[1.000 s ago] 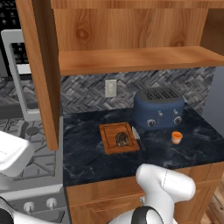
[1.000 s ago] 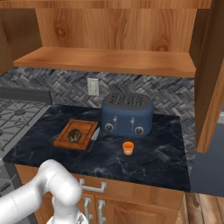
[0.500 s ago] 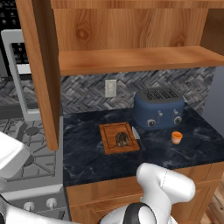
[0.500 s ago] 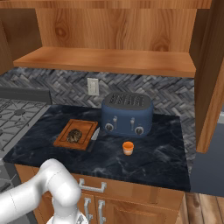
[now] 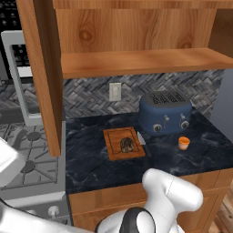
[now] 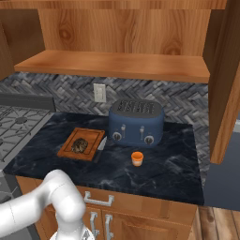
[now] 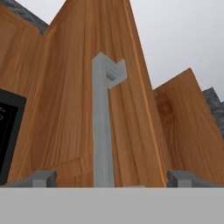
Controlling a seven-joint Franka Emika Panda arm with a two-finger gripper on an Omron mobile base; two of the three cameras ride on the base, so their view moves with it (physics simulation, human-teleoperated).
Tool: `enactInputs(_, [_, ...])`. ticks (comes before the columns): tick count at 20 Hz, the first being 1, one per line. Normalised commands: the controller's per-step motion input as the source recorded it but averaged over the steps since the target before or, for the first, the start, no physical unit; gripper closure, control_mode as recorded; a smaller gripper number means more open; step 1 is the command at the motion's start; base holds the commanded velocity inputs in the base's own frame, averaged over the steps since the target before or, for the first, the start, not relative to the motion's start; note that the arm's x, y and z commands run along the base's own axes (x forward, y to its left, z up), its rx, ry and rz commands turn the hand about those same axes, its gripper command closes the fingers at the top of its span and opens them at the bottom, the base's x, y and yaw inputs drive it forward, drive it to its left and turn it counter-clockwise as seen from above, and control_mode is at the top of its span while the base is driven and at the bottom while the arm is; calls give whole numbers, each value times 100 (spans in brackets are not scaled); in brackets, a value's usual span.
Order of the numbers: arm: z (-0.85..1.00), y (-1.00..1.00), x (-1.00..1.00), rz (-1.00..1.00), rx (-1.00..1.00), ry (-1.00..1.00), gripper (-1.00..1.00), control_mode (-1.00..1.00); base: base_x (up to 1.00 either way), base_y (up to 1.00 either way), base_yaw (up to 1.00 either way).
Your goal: Pick the bread, place it on the cutting board, pick the jam, place it on the counter, and close the cabinet.
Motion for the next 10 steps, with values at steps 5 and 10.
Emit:
enactInputs(5, [0,0,8,-7,0,-3,-100,-100,0,0,0])
enactInputs(10, [0,-3,8,-6,0,-3,-100,-100,0,0,0])
